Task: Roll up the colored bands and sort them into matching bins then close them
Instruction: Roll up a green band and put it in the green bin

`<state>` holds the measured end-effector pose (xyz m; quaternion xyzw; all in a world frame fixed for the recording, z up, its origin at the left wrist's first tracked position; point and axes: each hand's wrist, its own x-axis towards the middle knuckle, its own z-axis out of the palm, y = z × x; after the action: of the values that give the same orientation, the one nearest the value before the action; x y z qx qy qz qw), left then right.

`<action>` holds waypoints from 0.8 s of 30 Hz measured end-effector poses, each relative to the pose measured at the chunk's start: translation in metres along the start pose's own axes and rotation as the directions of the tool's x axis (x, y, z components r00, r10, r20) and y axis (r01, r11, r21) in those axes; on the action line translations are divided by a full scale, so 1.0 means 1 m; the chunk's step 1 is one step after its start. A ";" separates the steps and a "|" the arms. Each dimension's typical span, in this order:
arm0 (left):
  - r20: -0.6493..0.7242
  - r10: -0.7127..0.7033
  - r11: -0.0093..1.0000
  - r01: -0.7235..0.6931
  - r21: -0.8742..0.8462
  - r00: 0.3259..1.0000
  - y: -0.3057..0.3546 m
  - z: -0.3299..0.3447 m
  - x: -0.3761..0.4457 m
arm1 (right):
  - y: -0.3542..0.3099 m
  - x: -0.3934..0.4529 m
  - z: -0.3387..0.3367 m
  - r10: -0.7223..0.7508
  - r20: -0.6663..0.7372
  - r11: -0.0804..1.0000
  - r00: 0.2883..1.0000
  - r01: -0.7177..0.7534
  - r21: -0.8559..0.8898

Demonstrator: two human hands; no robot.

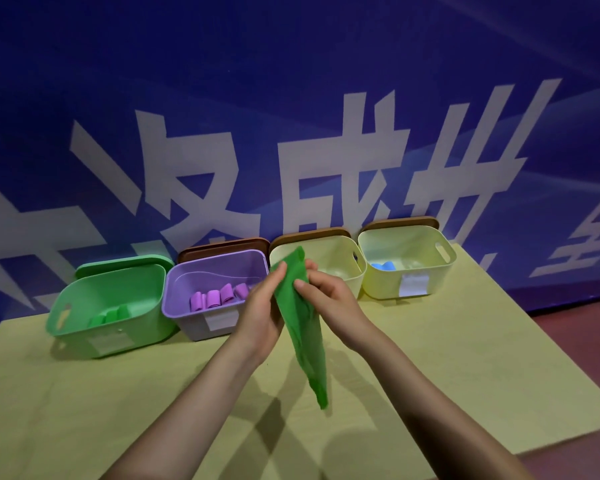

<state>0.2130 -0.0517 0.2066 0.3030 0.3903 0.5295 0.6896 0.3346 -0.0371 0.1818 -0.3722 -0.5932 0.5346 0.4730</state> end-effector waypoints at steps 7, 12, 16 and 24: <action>0.011 0.037 0.993 -0.036 -0.112 0.999 0.014 -0.007 0.004 | 0.008 0.001 0.011 0.098 0.050 0.994 0.994 -0.096 -0.047; 0.025 0.072 0.995 -0.071 -0.066 0.997 0.022 -0.017 0.007 | 0.002 0.008 0.011 0.142 0.064 0.987 0.988 -0.137 -0.080; 0.067 0.160 0.985 -0.155 -0.071 0.985 0.033 -0.020 0.010 | -0.001 0.016 0.008 0.117 0.072 0.983 0.991 -0.105 -0.149; 0.103 0.244 0.969 -0.247 0.013 0.964 0.050 -0.014 0.017 | -0.009 0.030 0.012 0.072 0.114 0.986 0.991 -0.054 -0.157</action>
<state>0.1786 -0.0229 0.2369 0.3840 0.3212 0.5899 0.6336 0.3154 -0.0131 0.1963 -0.3934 -0.6479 0.5234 0.3893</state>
